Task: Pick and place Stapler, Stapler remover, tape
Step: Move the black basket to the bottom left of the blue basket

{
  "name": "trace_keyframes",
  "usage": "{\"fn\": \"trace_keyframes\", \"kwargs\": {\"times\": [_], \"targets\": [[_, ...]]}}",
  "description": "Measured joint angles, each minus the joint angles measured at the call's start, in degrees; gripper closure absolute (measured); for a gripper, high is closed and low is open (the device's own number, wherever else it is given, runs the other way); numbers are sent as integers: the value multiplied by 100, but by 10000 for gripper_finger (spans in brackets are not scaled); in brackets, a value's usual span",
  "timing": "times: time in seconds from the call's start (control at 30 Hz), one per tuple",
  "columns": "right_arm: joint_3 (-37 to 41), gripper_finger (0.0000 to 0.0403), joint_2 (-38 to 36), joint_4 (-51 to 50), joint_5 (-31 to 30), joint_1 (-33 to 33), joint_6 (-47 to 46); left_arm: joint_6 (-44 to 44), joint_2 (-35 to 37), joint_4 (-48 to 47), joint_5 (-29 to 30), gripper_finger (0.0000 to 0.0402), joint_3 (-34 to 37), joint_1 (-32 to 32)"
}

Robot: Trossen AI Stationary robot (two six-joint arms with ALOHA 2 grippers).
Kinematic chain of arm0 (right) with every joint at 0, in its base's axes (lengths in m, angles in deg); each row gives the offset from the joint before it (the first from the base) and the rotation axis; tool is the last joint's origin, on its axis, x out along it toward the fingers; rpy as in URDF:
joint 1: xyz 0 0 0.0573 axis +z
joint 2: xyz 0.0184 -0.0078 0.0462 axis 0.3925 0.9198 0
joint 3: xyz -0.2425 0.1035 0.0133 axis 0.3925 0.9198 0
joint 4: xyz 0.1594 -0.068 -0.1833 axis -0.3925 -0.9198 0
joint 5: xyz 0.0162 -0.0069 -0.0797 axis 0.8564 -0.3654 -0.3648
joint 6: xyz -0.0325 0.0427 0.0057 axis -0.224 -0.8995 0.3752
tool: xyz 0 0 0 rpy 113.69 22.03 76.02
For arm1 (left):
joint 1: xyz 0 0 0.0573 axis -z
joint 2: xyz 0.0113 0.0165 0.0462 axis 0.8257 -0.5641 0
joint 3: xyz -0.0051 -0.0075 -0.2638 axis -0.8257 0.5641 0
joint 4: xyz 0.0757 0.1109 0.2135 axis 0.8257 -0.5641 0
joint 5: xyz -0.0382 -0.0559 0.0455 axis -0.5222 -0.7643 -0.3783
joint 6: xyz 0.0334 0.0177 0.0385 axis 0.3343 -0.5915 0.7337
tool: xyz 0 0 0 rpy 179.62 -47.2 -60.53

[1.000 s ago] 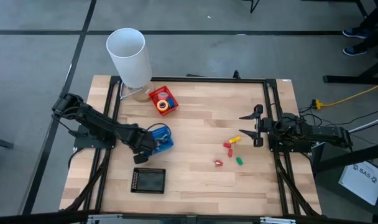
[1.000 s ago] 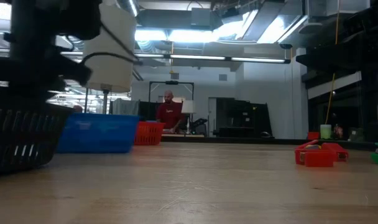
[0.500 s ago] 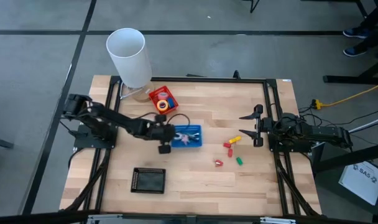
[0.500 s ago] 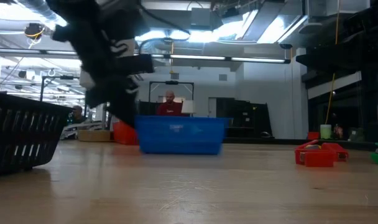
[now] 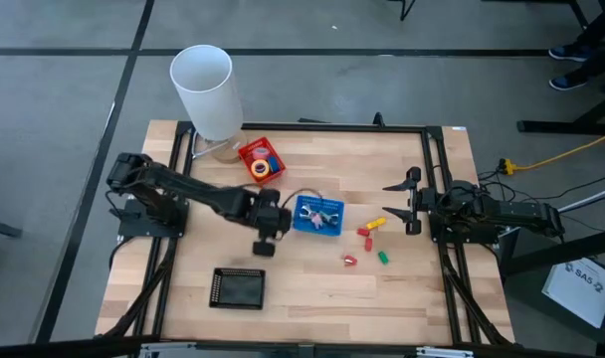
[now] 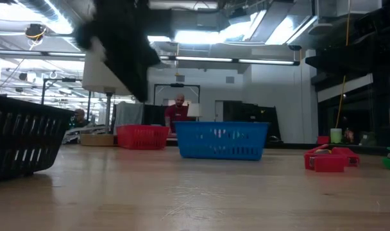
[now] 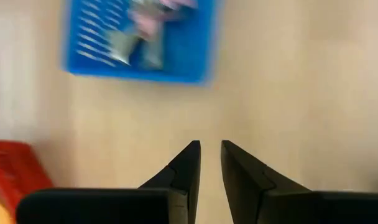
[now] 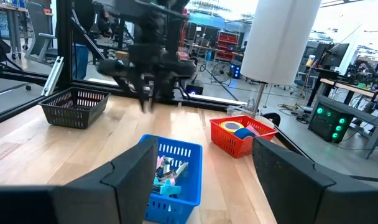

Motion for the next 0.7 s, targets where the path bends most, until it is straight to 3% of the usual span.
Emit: {"fn": "trace_keyframes", "kwargs": {"times": [0.17, 0.4, 0.6, 0.7], "targets": [[0, 140, 0, 0, -1, 0, -1, -63, 2, -789, -611, 343, -553, 722], [-1, 140, 0, 0, 1, 1, 0, -1197, 2, -721, -1140, 350, -644, 1470], [0, 140, 0, 0, -1, 1, -1, -2085, -79, -745, -1914, 391, -623, 1975], [-1, 140, 0, 0, -1, 1, 0, -2324, -299, -824, -1981, 397, -622, 2155]]}}
